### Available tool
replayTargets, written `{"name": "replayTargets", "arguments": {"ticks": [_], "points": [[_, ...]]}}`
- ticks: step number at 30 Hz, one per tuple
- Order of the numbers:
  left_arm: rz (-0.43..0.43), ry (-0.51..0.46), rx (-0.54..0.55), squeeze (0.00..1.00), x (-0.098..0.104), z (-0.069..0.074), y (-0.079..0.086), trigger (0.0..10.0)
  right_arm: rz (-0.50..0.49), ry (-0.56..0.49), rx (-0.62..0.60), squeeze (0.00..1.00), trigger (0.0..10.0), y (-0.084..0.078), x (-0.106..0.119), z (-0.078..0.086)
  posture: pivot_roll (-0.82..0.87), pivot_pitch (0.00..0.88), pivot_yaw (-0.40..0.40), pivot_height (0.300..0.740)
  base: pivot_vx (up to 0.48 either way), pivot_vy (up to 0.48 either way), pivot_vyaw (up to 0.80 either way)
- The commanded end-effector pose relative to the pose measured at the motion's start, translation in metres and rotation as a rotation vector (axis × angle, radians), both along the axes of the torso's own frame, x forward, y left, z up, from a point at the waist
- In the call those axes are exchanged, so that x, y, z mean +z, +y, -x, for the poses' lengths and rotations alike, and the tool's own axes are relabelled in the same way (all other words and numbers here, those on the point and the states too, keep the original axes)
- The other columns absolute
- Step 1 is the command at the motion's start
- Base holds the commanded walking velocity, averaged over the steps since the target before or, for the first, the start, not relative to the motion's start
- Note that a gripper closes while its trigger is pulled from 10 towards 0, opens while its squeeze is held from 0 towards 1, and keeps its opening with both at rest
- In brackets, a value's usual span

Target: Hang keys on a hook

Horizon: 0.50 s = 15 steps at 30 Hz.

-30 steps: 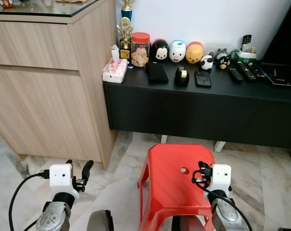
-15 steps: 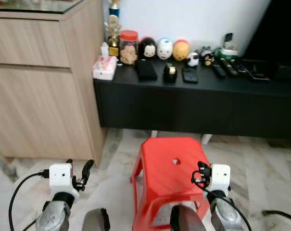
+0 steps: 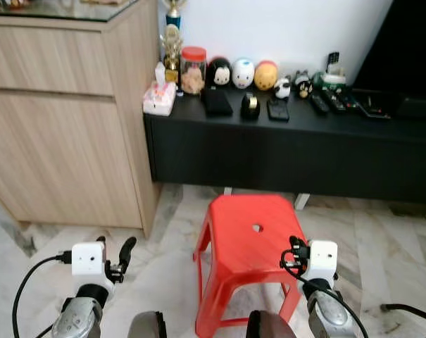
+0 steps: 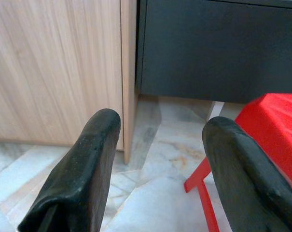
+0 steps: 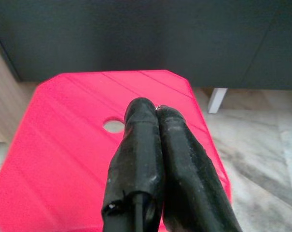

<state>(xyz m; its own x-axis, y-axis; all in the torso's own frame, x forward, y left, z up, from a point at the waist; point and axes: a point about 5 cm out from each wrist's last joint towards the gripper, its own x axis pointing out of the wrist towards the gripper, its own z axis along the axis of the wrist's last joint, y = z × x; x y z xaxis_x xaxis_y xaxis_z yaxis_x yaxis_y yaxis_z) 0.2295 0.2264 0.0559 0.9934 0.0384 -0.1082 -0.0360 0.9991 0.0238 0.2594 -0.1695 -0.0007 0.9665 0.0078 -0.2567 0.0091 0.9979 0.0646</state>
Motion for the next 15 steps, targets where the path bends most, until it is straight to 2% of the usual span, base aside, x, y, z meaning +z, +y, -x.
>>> {"name": "replayTargets", "arguments": {"ticks": [1, 8, 15], "points": [[-0.003, -0.007, -0.001, 0.0, 0.0, -0.002, 0.0, 10.0, 0.002, -0.029, -0.012, 0.0, 10.0, -0.004, 0.006, -0.004, 0.11, 0.0, -0.085, 0.693, 0.0, 0.0, 0.0], [-0.002, 0.018, 0.009, 0.0, -0.007, 0.002, 0.003, 10.0, 0.005, -0.023, -0.012, 0.0, 10.0, -0.005, 0.004, -0.003, 0.11, 0.0, -0.086, 0.738, 0.0, 0.0, 0.0], [0.001, 0.077, 0.025, 0.0, -0.023, 0.01, 0.006, 10.0, 0.006, -0.002, -0.011, 0.0, 10.0, -0.006, -0.001, 0.002, 0.11, 0.0, -0.089, 0.74, 0.0, 0.0, 0.0]]}}
